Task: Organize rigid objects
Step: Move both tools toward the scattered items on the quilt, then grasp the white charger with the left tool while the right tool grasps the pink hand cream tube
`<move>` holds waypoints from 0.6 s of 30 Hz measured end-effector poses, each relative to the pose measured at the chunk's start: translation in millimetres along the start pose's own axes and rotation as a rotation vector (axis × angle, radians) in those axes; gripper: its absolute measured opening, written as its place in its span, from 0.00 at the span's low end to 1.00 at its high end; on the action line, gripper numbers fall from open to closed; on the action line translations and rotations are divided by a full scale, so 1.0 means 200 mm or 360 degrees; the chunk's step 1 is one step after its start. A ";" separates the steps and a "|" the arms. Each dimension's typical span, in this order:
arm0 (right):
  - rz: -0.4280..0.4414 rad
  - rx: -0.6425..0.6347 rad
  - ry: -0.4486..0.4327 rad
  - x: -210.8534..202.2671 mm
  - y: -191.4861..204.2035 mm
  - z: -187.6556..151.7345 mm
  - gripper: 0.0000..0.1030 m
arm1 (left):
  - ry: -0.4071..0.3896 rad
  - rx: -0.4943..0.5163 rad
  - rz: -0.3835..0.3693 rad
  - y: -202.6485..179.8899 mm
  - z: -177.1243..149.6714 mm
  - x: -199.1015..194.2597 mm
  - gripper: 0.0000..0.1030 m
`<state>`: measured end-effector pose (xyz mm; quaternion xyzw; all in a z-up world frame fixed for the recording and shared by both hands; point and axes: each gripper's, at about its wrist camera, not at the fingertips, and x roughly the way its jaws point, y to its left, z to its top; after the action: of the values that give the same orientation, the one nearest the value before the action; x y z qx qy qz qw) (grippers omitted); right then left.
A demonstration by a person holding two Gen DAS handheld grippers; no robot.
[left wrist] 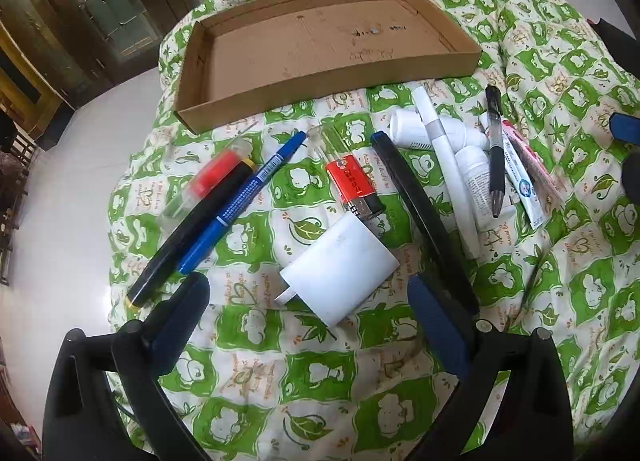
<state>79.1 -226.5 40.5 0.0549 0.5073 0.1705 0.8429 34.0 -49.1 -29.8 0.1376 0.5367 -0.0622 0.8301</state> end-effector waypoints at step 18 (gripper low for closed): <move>0.0120 0.0391 0.0172 0.17 -0.19 0.16 0.48 | 0.0186 -0.0002 -0.0153 -0.03 0.03 0.16 0.49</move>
<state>129.2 -248.2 17.6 0.1675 0.5665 0.1415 0.7944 49.9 -55.1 -57.1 0.1146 0.5903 -0.0933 0.7935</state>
